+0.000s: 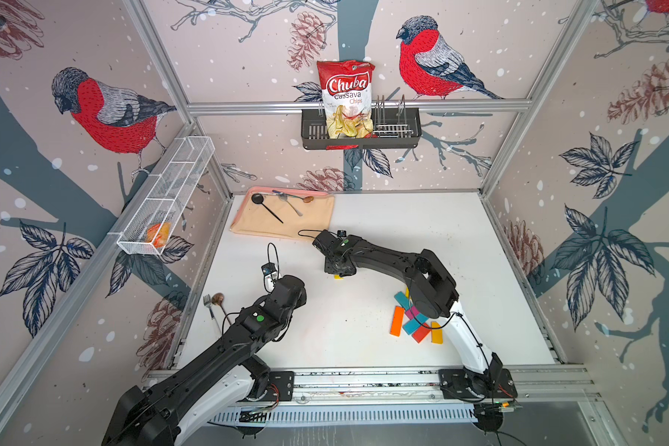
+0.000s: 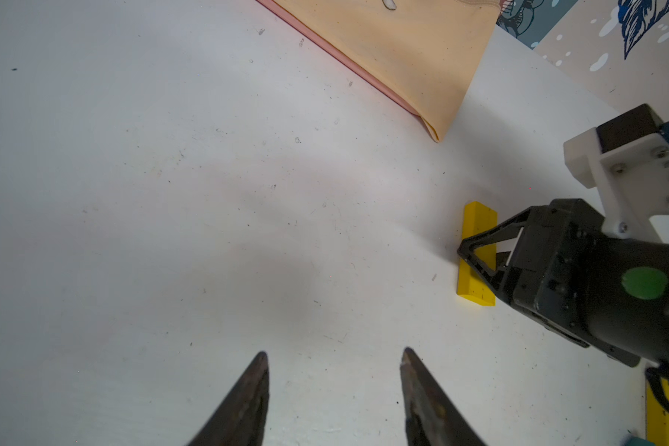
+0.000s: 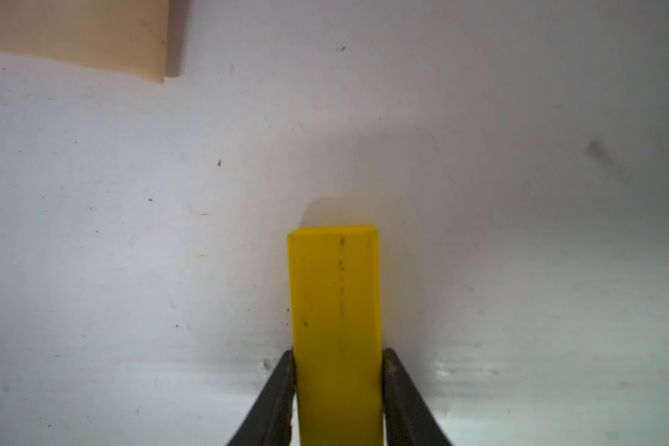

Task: Assemble the letter h with building blocks
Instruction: Move the building block to the center of the board.

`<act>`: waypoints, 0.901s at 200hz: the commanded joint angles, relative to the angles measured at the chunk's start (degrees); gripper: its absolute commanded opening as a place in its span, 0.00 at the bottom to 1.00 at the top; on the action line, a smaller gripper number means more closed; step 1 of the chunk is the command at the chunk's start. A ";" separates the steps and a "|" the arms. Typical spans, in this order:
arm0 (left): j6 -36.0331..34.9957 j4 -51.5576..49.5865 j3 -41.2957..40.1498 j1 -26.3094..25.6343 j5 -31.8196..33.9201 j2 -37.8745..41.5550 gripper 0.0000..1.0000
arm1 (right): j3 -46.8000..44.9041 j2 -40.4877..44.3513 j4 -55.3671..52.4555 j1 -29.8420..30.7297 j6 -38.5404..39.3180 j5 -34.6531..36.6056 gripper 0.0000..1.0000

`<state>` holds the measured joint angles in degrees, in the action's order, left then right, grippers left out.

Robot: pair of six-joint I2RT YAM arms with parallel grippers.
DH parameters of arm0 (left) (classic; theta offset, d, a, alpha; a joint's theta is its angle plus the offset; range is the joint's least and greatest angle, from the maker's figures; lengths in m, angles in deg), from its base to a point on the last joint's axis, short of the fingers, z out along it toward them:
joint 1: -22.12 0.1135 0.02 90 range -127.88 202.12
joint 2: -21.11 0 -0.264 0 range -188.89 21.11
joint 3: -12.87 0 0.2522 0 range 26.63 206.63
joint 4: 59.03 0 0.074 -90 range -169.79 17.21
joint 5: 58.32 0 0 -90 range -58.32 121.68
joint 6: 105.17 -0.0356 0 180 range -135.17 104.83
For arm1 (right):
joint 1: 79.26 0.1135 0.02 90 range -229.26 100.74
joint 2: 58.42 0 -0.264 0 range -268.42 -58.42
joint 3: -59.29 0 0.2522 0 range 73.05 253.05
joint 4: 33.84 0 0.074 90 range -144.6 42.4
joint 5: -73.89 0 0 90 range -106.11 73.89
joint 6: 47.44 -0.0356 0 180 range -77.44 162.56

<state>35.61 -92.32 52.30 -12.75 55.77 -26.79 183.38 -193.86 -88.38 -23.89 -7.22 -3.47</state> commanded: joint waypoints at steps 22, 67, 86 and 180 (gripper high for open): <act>-0.58 0.12 -0.36 0.07 0.29 1.11 0.54 | 0.82 0.19 -2.58 0.19 1.15 0.46 0.66; -0.72 -1.40 0.92 0.07 0.60 2.50 0.55 | 2.52 4.89 -5.65 -0.69 2.06 4.90 0.74; -1.11 -1.99 1.83 0.07 0.58 2.72 0.57 | -1.11 10.75 -5.59 -0.86 2.28 8.14 0.75; -4.44 -0.72 4.56 0.16 -1.34 1.61 0.59 | -58.82 59.02 -3.53 -2.95 -9.85 11.53 0.69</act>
<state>32.77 -93.35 56.10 -12.71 54.48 -24.69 133.21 -143.00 -90.08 -25.90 -10.67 7.42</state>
